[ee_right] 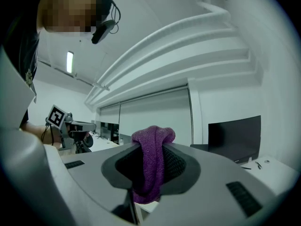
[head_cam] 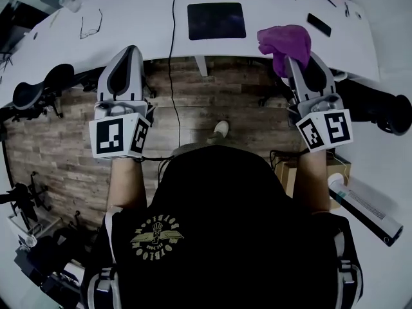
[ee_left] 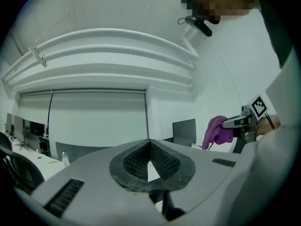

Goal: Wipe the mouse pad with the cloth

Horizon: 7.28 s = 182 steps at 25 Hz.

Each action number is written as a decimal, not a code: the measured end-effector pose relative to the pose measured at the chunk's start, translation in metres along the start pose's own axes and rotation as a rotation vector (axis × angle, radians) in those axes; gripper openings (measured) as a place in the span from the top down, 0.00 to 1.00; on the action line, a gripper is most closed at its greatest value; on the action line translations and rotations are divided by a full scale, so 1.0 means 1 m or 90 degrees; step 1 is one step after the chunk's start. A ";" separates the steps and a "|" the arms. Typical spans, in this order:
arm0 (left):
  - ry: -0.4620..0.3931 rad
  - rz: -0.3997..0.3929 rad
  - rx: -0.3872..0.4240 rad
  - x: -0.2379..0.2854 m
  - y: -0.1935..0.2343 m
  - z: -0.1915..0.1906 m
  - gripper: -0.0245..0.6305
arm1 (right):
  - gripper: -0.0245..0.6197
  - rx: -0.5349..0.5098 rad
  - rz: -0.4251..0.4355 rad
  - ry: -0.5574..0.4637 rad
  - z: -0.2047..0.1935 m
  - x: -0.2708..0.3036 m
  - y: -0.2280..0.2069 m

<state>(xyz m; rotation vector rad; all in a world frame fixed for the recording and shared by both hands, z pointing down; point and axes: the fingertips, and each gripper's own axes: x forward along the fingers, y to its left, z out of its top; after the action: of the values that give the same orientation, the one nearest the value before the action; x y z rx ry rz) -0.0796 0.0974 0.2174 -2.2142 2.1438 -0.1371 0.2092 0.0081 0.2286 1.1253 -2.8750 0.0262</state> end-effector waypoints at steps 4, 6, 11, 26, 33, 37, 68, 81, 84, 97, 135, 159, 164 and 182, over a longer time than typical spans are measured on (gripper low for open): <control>-0.004 0.018 -0.012 0.001 -0.004 0.004 0.96 | 0.82 -0.001 0.020 -0.010 0.006 0.011 -0.011; 0.000 0.025 -0.013 -0.001 -0.004 0.004 0.96 | 0.82 0.002 0.027 -0.015 0.009 0.014 -0.013; -0.001 0.041 -0.038 -0.006 0.005 0.002 0.96 | 0.82 0.010 0.039 -0.010 0.003 0.024 -0.012; 0.007 -0.001 -0.002 0.027 0.024 -0.007 0.96 | 0.82 0.019 -0.003 -0.006 0.001 0.040 -0.012; 0.009 -0.016 -0.002 0.057 0.044 -0.008 0.96 | 0.82 0.045 -0.008 -0.013 0.007 0.069 -0.017; 0.005 -0.018 -0.001 0.079 0.059 -0.010 0.96 | 0.82 0.048 -0.016 -0.012 0.006 0.091 -0.025; 0.015 -0.103 -0.027 0.241 0.150 -0.041 0.96 | 0.82 0.029 -0.053 0.021 0.010 0.267 -0.044; 0.082 -0.078 -0.028 0.271 0.154 -0.119 0.96 | 0.82 0.069 0.045 0.091 -0.087 0.349 -0.016; 0.107 -0.068 -0.034 0.275 0.152 -0.145 0.96 | 0.82 0.081 0.064 0.105 -0.117 0.365 -0.013; 0.181 -0.065 -0.055 0.291 0.147 -0.229 0.96 | 0.82 0.113 0.096 0.193 -0.237 0.419 -0.002; 0.200 -0.134 -0.040 0.305 0.114 -0.252 0.96 | 0.82 0.135 -0.246 0.483 -0.419 0.320 -0.165; 0.190 -0.090 -0.056 0.264 0.130 -0.245 0.96 | 0.82 0.097 0.113 0.448 -0.386 0.359 0.073; 0.195 -0.083 -0.051 0.263 0.133 -0.246 0.96 | 0.82 0.080 0.088 0.498 -0.415 0.345 0.058; 0.177 -0.122 -0.034 0.302 0.105 -0.227 0.96 | 0.82 0.095 -0.081 0.541 -0.428 0.267 -0.074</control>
<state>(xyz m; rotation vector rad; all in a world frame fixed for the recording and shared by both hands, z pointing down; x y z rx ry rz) -0.1979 -0.2029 0.4402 -2.5631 2.0744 -0.4262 0.0829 -0.2121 0.6712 0.9857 -2.0650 0.5703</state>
